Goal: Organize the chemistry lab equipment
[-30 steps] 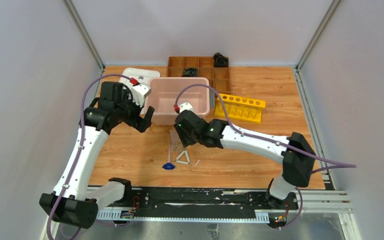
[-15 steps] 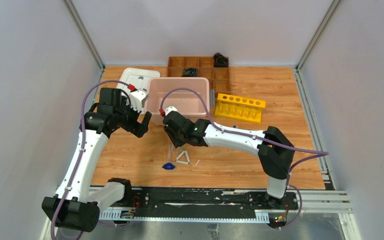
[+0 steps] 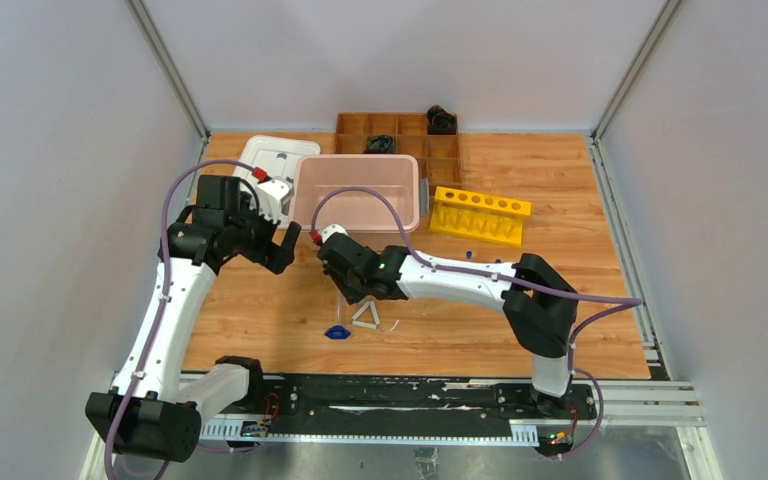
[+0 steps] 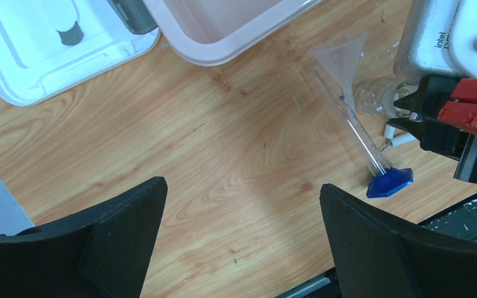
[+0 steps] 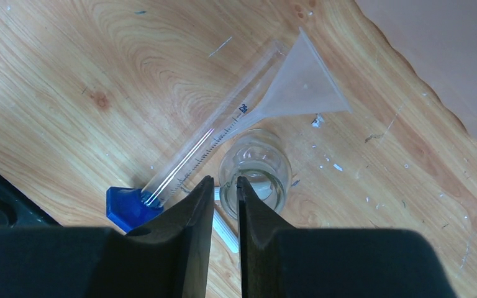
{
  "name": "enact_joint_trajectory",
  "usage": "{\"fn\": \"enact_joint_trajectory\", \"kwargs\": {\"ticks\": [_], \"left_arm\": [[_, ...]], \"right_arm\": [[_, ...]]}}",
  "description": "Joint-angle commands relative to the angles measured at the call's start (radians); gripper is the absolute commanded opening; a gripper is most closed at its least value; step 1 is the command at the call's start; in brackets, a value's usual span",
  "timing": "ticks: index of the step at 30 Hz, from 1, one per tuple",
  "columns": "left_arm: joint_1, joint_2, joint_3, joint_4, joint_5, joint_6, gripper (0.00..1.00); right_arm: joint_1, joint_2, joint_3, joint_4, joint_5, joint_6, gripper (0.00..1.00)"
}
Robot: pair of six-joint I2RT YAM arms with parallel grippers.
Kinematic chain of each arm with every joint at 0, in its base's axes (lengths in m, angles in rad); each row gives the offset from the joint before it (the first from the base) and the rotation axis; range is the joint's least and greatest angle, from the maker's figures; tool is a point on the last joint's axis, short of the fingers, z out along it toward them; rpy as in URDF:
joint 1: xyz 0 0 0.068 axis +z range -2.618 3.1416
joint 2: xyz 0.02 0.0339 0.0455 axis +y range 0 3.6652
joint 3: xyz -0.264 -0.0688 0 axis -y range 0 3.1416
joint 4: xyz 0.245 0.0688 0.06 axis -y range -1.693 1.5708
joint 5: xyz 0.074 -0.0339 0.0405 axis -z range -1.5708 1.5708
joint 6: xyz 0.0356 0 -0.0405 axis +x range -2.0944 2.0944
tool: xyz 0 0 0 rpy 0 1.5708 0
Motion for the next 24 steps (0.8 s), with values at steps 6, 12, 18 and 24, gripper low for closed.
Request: {"fn": "enact_joint_trajectory", "kwargs": {"ticks": [6,12,18,24], "left_arm": [[0.009,-0.01,0.004,0.009,0.009,0.006,1.0],[0.009,-0.008,0.007,0.009,0.01,0.005,1.0],[0.009,-0.003,0.018,0.009,0.019,0.002,1.0],[0.009,0.005,0.032,0.009,0.026,-0.003,1.0]], "right_arm": [[0.011,0.054,0.059,-0.074,0.077,-0.034,0.13],[0.006,0.025,0.097,-0.122,0.111,-0.064,0.0],[0.002,-0.085,0.148,-0.188,0.101,-0.094,0.0],[-0.019,-0.221,0.199,-0.247,0.05,-0.107,0.0]]}}
